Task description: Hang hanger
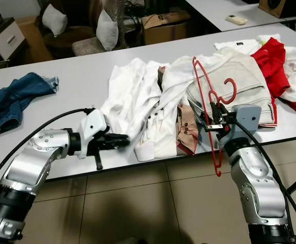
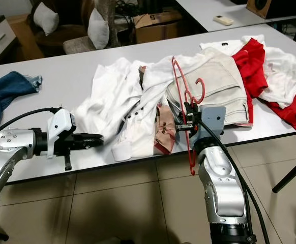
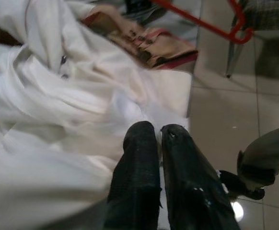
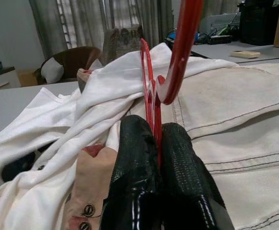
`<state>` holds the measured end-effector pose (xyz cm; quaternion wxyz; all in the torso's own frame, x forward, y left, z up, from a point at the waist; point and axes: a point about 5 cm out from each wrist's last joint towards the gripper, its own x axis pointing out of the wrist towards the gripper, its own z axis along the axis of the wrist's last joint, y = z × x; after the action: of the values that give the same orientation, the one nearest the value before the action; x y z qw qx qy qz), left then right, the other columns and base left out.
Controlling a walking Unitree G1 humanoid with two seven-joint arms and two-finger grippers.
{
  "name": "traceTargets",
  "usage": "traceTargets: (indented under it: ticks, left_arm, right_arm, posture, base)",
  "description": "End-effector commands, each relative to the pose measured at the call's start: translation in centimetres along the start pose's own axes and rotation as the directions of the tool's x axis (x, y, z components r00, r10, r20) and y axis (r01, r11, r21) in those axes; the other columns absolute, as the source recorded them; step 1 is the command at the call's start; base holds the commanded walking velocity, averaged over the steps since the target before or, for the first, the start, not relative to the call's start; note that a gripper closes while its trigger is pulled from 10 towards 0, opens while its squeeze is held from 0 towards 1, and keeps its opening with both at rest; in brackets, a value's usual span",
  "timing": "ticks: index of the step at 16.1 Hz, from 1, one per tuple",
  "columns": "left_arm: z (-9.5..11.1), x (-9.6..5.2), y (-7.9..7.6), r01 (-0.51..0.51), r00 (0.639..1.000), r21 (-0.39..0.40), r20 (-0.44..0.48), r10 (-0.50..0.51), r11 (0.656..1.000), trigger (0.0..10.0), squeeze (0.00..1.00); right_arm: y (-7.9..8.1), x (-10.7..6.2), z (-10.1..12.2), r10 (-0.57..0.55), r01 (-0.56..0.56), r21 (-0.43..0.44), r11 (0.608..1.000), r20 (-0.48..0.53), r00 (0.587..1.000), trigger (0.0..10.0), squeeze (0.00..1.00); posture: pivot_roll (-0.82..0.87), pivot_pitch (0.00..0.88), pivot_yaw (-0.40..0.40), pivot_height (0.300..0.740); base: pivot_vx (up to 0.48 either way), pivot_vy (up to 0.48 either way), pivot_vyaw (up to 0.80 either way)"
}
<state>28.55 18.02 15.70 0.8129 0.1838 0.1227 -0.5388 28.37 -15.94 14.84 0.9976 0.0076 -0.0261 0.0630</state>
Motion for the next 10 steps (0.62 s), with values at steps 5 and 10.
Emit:
traceTargets:
  ticks: [5, 10]
  left_arm:
    - [0.0, -0.8, 0.1, -0.023, 1.000, 0.001, -0.011, 0.023, 1.000, 10.0, 1.00]
    - [2.2, 1.1, 2.1, -0.207, 0.932, -0.222, 0.251, 0.261, 0.953, 10.0, 1.00]
  right_arm:
    - [0.6, -0.1, -0.2, 0.014, -0.013, 0.014, 1.000, -0.013, 1.000, 10.0, 0.00]
    - [0.0, -0.5, -0.2, 0.002, -0.001, 0.013, 1.000, -0.021, 1.000, 10.0, 0.00]
  posture:
    - [-0.06, 0.000, 0.146, 0.740]
    - [-0.08, 0.000, 0.151, 0.740]
  base:
    - [0.000, 0.000, 0.00]
    - [0.000, 0.000, 0.00]
